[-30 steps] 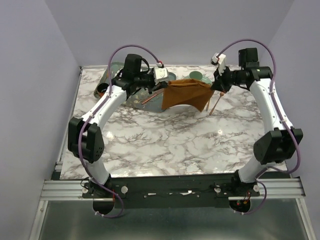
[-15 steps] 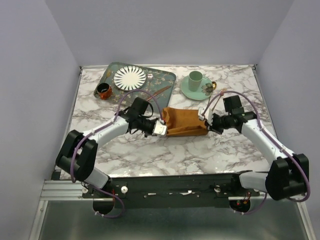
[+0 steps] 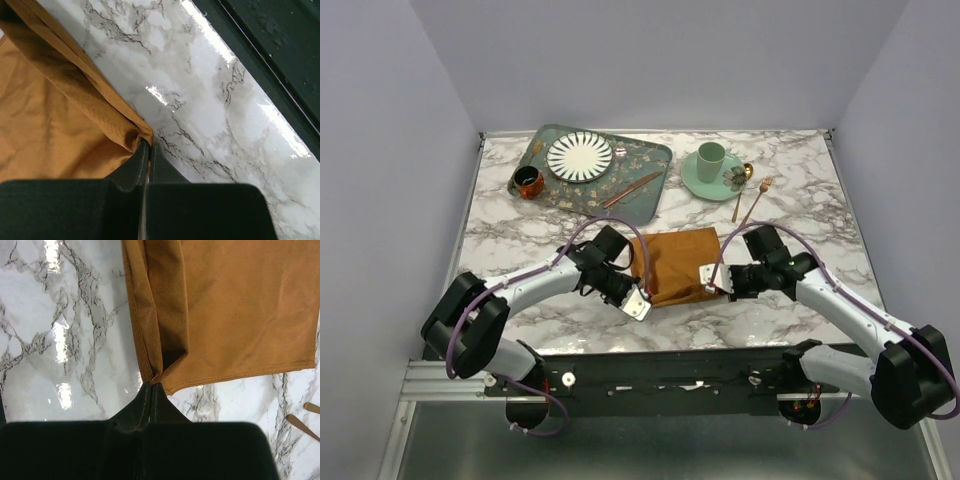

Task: Fold the napkin into a case and place the utensils inside
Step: Turn over the upper triangle folded napkin at the center of the board.

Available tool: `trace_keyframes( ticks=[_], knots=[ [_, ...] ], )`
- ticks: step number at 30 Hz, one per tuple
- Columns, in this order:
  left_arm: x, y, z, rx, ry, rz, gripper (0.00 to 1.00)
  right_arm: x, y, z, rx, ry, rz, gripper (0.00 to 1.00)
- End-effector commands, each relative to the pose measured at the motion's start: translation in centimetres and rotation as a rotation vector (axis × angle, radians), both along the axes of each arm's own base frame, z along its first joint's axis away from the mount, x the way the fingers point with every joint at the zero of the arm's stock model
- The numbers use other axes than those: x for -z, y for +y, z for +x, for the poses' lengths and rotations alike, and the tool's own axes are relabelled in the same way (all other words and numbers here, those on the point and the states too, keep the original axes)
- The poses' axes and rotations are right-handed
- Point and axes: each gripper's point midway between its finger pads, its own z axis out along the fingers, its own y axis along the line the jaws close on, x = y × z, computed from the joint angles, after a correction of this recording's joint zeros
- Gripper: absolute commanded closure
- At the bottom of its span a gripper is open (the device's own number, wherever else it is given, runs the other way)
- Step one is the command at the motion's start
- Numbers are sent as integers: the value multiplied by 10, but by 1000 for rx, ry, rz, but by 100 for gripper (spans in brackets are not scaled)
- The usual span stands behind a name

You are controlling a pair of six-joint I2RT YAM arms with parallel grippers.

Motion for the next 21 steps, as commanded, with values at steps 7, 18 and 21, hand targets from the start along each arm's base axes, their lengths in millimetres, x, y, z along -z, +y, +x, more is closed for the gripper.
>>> trace_keyframes(
  ticks=[7,18,21],
  knots=[
    [-5,22,-31,138,-105,37,47,-16,0,-33,-98,43,-31,17],
    [-43,13,33,-418,104,20,58,-36,12,-9,123,168,-6,37],
    [-54,8,76,-608,274,9,66,-29,14,6,183,186,-33,44]
  ],
)
